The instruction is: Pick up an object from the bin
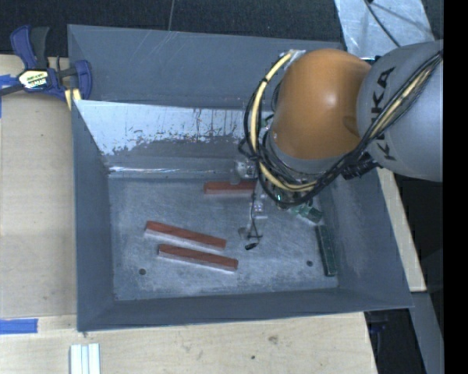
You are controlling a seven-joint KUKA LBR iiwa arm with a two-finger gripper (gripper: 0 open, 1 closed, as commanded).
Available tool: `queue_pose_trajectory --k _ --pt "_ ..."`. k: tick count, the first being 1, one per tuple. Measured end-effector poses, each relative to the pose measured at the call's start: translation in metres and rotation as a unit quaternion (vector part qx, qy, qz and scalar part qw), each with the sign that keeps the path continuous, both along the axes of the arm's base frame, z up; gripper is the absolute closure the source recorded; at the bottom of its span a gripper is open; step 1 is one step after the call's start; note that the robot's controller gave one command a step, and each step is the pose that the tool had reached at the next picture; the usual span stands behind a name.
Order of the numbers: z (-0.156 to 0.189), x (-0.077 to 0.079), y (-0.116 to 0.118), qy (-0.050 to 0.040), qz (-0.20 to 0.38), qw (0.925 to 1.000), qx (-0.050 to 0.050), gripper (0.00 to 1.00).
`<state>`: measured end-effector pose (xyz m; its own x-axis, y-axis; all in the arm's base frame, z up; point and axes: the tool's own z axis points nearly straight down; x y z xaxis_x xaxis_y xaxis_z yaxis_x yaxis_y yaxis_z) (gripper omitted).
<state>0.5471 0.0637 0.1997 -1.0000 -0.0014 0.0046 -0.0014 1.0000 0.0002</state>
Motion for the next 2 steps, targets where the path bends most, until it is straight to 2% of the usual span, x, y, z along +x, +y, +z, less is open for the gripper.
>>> queue_pose_trajectory --k 1,2 --pt "0.004 0.002 0.000 -0.0040 -0.001 1.0000 0.000 0.00" --pt "-0.099 -0.005 0.040 -0.0004 0.018 0.9998 0.000 0.00"
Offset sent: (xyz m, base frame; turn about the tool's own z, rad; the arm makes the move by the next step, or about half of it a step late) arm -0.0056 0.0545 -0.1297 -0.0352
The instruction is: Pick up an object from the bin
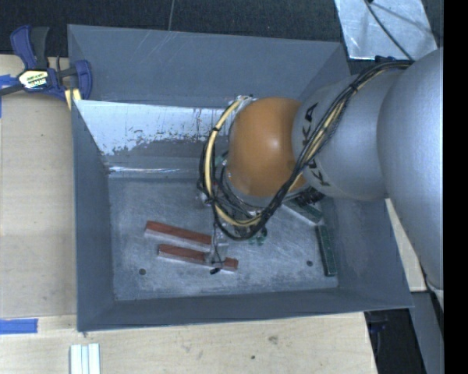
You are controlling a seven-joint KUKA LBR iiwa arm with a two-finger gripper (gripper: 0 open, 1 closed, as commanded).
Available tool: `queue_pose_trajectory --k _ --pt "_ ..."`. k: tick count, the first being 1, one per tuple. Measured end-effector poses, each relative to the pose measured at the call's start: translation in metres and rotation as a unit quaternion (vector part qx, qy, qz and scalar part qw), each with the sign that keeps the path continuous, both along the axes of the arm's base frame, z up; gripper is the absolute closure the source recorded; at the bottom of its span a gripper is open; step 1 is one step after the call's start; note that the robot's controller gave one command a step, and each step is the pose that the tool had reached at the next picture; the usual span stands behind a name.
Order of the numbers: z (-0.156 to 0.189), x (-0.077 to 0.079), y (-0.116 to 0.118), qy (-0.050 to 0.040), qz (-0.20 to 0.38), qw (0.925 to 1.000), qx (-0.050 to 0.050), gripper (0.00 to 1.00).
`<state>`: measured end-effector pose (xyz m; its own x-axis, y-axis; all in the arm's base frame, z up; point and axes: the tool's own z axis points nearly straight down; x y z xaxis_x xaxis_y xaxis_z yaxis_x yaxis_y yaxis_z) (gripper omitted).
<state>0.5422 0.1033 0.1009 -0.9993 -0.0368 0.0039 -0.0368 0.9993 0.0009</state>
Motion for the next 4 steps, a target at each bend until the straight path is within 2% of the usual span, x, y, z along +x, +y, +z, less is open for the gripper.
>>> queue_pose_trajectory --k 1,2,3,4 --pt "0.030 -0.001 0.009 -0.0035 0.017 0.9999 0.000 0.00" --pt "0.008 -0.006 0.017 -0.0034 0.054 0.9985 0.000 0.00" --pt "-0.032 -0.012 0.023 0.0001 -0.017 0.9999 -0.001 0.00" --pt "-0.027 -0.019 0.023 -0.0057 0.041 0.9992 0.001 1.00"
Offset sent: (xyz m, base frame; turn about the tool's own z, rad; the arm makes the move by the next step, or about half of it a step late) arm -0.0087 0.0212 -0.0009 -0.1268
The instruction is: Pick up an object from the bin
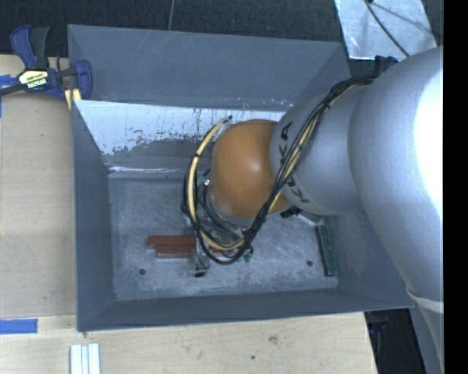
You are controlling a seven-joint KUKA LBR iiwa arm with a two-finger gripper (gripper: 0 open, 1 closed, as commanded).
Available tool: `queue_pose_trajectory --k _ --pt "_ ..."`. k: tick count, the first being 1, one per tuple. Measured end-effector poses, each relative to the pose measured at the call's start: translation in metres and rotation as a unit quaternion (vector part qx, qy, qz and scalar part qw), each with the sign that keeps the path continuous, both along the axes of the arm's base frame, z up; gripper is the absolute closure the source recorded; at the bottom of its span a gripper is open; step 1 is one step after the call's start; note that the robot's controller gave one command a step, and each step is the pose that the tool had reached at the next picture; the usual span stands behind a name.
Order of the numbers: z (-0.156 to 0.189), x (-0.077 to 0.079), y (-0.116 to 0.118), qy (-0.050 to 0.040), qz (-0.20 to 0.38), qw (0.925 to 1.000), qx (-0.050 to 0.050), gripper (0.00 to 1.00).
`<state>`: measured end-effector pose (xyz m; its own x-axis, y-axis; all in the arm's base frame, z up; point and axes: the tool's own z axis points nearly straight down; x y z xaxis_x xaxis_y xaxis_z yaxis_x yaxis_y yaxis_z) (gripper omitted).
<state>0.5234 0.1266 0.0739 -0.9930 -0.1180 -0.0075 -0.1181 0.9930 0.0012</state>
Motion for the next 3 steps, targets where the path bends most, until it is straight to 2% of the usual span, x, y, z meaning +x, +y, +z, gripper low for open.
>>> queue_pose_trajectory --k 1,2,3 --pt "0.000 0.000 0.000 0.0000 0.000 1.0000 0.000 1.00" --pt "0.028 0.000 0.000 0.0016 0.000 1.0000 -0.001 1.00" --pt "0.037 0.001 0.000 0.0007 0.000 1.0000 0.000 1.00"
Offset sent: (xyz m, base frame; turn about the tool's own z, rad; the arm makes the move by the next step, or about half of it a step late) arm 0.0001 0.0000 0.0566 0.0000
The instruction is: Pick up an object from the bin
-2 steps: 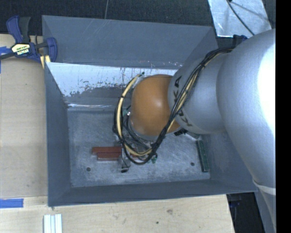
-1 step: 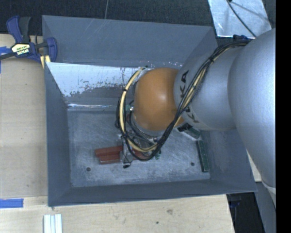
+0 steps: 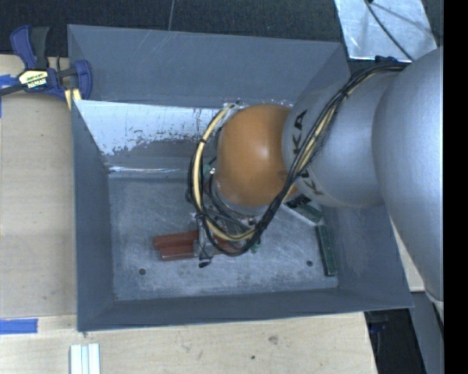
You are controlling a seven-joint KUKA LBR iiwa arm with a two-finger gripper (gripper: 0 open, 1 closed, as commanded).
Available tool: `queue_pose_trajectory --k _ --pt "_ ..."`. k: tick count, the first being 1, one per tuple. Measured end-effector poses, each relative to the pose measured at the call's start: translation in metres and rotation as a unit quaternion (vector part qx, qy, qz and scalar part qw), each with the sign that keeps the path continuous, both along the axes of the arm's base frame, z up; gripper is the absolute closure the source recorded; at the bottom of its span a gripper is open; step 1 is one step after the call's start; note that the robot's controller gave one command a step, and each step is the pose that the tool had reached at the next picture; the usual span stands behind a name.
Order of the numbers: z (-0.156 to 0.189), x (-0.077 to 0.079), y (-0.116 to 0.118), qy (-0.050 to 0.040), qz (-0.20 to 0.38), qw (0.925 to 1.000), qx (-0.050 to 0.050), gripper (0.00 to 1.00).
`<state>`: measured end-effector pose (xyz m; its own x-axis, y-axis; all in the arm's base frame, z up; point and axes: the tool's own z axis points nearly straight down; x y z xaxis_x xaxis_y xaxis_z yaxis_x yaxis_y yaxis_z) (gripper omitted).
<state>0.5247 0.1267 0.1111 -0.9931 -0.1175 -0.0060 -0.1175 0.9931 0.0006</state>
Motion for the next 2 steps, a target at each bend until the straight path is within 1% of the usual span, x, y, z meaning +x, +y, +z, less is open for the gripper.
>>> queue_pose_trajectory --k 1,2 --pt "-0.0004 -0.0002 0.0000 0.0004 0.000 1.0000 0.000 1.00" --pt "0.0031 -0.0016 -0.0004 0.0034 0.000 1.0000 -0.001 1.00"
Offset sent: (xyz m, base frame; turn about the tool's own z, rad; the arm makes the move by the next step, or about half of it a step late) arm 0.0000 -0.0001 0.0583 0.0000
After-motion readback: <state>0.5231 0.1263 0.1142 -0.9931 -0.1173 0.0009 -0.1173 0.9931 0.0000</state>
